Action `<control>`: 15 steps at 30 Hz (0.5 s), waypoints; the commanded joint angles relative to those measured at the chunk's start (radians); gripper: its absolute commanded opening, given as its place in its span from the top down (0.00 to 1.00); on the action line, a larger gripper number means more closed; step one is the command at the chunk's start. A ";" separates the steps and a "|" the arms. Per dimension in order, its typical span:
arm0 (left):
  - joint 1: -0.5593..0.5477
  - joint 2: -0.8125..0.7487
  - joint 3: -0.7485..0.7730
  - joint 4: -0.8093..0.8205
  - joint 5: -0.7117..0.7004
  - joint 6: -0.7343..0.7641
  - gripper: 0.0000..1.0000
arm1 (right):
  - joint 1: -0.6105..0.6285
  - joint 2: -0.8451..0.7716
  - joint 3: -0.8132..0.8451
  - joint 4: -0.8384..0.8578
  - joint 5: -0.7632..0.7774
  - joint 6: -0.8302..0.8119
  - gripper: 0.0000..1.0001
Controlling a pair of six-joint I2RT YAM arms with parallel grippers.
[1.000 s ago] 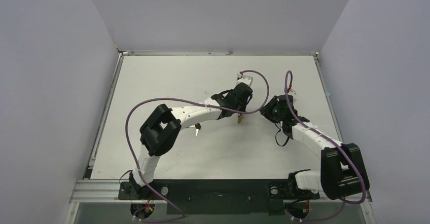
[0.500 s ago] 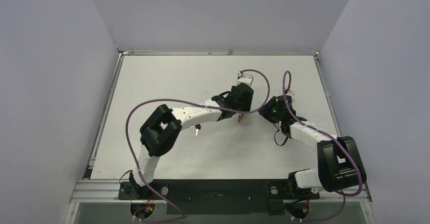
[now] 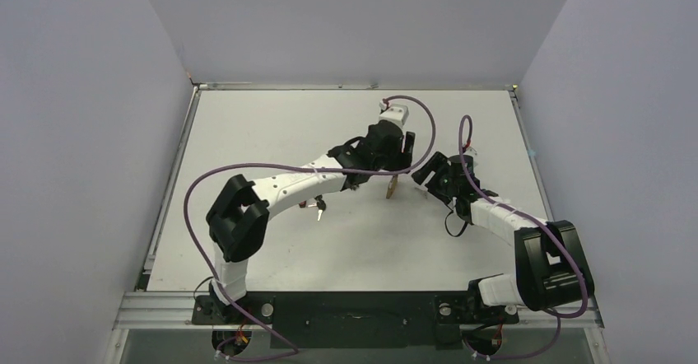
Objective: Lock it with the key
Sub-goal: Place the lock at the center of the board, then reset both arms
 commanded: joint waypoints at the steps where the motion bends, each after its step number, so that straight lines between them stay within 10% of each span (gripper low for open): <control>1: 0.056 -0.148 0.050 -0.021 0.073 -0.010 0.38 | -0.006 -0.039 0.011 0.021 -0.003 -0.005 0.30; 15: 0.212 -0.521 -0.087 -0.180 0.152 0.106 0.37 | 0.010 -0.349 0.217 -0.228 0.078 -0.074 0.28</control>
